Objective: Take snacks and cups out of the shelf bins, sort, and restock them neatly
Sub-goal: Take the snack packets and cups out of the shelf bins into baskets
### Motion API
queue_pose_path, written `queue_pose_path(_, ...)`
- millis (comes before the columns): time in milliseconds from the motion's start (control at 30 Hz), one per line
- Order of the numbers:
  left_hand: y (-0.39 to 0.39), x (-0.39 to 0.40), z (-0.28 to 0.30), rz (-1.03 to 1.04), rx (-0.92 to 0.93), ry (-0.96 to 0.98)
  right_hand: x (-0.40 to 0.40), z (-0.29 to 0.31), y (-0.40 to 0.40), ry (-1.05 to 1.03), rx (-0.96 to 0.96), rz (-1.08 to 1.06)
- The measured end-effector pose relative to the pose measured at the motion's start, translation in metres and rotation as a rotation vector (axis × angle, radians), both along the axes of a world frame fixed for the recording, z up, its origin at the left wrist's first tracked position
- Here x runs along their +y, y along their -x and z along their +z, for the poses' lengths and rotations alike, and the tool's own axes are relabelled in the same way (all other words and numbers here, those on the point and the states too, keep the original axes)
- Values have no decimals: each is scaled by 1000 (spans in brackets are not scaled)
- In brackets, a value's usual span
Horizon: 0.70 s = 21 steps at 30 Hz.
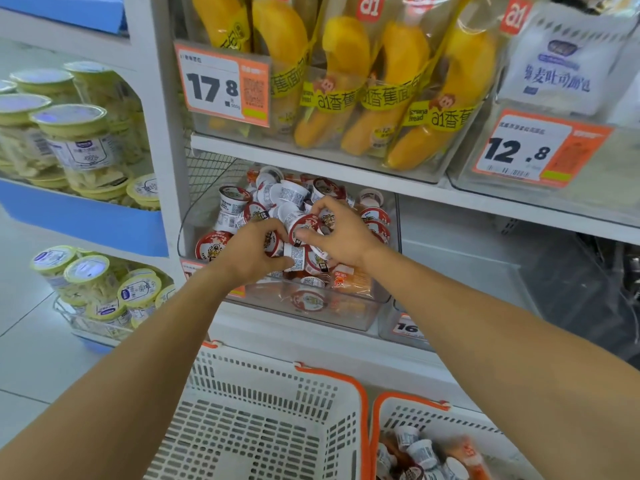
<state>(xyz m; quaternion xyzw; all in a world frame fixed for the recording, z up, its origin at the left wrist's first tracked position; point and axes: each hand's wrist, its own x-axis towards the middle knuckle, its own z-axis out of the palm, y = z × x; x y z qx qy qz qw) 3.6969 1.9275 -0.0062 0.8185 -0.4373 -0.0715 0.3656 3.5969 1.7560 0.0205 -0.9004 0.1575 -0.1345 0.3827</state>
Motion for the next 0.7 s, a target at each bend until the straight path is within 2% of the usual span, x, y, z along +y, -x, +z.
queue_pose_path(300,13,6,14,43,-81,110,20,8,16,-287,-194,29)
queue_pose_path(400,23,6,23,21,-139,114,25,4,26,-402,-296,-50)
queue_pose_path(533,40,0,36,19,-175,219,30,1,38,-560,-412,-157)
queue_pose_path(700,67,-11,45,2,-150,209,32,2,61,-688,-447,-372)
